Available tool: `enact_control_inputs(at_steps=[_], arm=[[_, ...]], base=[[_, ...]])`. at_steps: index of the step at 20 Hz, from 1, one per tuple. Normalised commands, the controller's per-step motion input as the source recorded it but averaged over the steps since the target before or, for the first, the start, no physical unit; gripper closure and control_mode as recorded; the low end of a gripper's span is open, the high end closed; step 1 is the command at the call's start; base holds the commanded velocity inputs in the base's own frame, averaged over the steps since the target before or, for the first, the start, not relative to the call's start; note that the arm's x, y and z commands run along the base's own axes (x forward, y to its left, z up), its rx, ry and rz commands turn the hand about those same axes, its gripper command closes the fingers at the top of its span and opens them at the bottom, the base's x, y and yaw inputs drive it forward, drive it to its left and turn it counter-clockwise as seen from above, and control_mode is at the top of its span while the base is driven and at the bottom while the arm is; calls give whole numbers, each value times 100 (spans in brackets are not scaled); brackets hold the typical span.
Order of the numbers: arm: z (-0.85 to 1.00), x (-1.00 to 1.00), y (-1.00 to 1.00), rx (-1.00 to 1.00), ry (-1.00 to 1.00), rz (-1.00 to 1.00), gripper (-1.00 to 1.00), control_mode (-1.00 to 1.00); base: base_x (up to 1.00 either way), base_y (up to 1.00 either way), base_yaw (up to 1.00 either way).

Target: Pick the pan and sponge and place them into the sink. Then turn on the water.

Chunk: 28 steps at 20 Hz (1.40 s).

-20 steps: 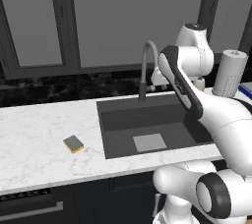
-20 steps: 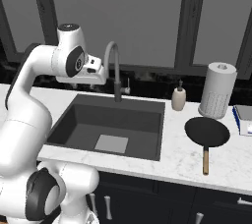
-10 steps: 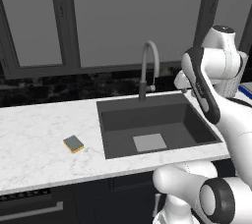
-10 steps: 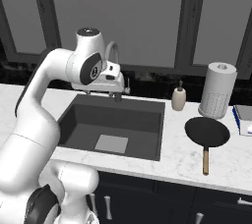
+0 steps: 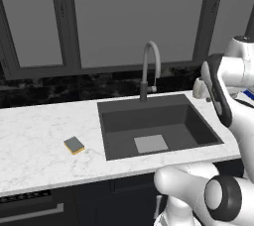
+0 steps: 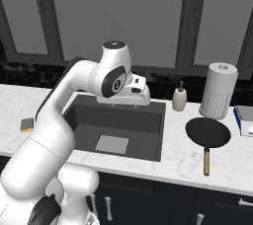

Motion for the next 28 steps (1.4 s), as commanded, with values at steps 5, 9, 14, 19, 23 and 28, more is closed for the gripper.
enact_control_inputs(at_steps=[5,9,14,19,23,28], arm=[[-25,10,-50,-15,12,-10,-100,-100],[0,7,-42,1,10,-1,-100,-100],[-4,2,-70,3,11,-11,-100,-100],[-12,0,-72,2,8,-18,-100,-100],[-13,0,-56,0,7,-14,-100,-100],[-1,-6,-44,7,0,-8,-100,-100]], base=[[0,0,0],[0,0,0],[0,0,0],[0,0,0],[0,0,0],[0,0,0]])
